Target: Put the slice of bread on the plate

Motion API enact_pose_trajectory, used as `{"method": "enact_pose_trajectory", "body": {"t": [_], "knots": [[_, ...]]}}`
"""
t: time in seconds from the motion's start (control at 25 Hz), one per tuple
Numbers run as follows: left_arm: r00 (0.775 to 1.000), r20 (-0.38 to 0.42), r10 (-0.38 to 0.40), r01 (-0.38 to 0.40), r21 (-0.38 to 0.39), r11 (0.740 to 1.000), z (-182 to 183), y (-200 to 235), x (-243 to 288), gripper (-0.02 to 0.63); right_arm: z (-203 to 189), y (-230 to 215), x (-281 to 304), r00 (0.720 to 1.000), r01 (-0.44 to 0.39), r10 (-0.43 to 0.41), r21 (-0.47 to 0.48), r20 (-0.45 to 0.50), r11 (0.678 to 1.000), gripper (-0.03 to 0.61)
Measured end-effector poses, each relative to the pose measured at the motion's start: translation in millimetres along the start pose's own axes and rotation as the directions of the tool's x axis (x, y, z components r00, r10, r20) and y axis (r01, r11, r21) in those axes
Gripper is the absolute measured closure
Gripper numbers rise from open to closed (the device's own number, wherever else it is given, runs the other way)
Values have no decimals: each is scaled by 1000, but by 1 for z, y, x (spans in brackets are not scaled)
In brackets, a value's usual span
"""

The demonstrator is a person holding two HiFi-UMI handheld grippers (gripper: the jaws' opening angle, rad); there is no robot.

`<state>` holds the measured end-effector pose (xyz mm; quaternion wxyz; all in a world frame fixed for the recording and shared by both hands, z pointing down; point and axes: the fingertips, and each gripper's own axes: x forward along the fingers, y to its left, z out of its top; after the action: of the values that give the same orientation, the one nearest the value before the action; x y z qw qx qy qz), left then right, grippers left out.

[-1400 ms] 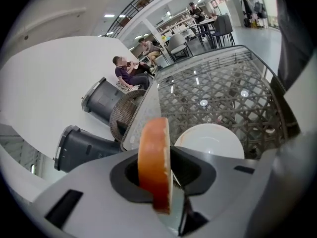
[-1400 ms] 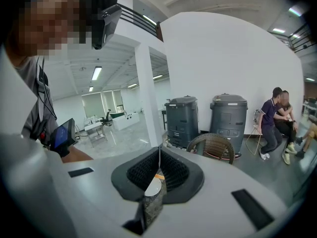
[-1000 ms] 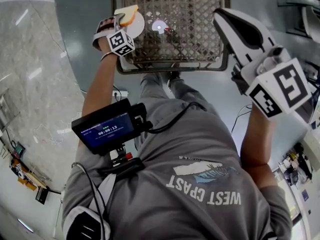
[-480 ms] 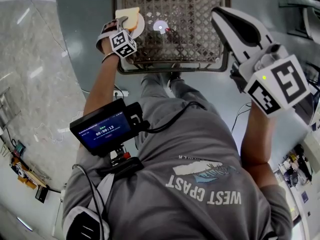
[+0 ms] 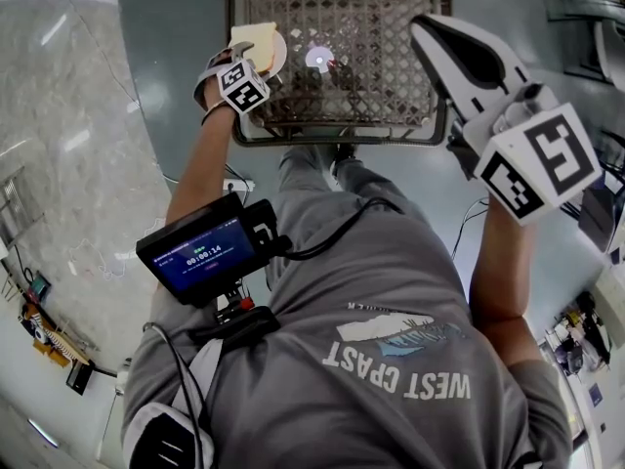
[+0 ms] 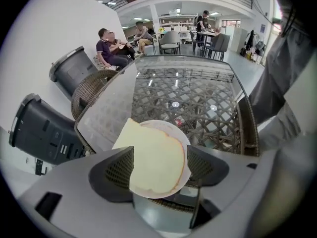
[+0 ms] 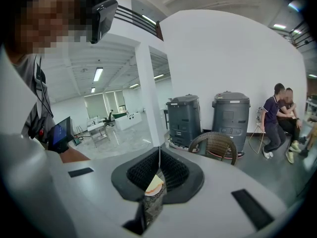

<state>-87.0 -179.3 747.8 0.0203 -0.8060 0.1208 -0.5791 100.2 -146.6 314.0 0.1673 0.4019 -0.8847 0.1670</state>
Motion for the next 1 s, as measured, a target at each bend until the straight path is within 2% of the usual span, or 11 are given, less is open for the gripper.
{"method": "enact_pose_trajectory", "body": {"t": [0.2,0.36,0.44,0.56,0.64,0.72,0.76,0.84,0.92,1.0], "knots": [[1000,23,14,-12,-87,996,-6,5,-6,290,-4,-6,4,1000,-16,16,-1,21,1000,571],[988,135,79,-47,-227,973,6,19,-32,290,-10,-8,10,998,-34,34,-3,48,999,571],[966,210,151,-81,-307,948,22,28,-75,291,2,2,-4,996,-46,47,-13,75,999,571],[910,325,257,-117,-394,912,66,32,-171,293,38,26,-48,990,-68,71,-28,118,997,571],[859,406,312,-116,-439,891,91,34,-220,303,50,38,-64,985,-96,98,-24,144,995,571],[790,493,364,-102,-479,872,110,41,-256,403,54,43,-66,975,-136,136,-11,176,991,572],[746,539,392,-94,-498,862,119,45,-275,465,55,45,-65,969,-158,156,-7,194,987,572],[637,628,448,-71,-530,845,137,50,-319,605,59,50,-63,952,-207,203,-5,231,978,572],[517,701,491,-33,-557,830,154,51,-369,606,66,58,-63,926,-266,258,-7,277,964,572],[417,749,514,-9,-563,827,170,50,-417,606,74,66,-62,898,-314,303,-18,318,949,572]]}}
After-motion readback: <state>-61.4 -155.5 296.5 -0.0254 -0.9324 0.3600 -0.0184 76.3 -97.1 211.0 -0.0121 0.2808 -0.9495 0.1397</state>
